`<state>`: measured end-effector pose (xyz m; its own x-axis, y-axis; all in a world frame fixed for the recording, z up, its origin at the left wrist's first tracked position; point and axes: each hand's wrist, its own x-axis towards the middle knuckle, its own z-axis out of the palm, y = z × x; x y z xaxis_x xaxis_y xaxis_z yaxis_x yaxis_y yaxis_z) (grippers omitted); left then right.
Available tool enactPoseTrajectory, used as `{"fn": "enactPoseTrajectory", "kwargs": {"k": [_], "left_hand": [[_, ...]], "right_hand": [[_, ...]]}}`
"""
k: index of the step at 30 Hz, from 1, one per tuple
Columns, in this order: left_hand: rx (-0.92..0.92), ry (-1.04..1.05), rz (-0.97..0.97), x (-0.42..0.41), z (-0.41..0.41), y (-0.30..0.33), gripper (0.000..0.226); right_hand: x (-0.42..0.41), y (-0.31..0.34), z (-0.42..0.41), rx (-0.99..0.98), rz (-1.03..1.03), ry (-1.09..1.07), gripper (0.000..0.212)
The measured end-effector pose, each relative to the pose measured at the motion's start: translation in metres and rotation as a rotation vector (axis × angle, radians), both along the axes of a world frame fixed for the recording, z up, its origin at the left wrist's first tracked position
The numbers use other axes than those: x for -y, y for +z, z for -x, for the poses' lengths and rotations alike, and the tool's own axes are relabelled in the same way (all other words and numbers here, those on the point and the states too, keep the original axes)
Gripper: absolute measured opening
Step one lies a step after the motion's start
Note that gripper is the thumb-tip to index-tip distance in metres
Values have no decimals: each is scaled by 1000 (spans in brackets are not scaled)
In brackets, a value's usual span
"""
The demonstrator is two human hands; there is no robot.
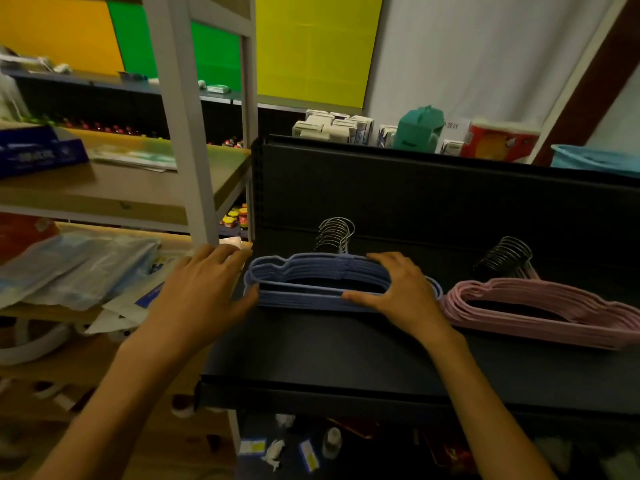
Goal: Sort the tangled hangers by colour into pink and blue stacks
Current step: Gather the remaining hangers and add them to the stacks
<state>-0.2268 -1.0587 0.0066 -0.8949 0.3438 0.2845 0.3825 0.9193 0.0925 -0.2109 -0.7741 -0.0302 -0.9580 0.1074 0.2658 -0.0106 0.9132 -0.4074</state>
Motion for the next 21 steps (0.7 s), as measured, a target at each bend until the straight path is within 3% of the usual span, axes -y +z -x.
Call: {"fn": "enactPoseTrajectory", "kwargs": {"k": [21], "left_hand": [[69,-42,-3,-9,13,-8,66]], "right_hand": [[2,-6,2,-26,-40,33,88]]}}
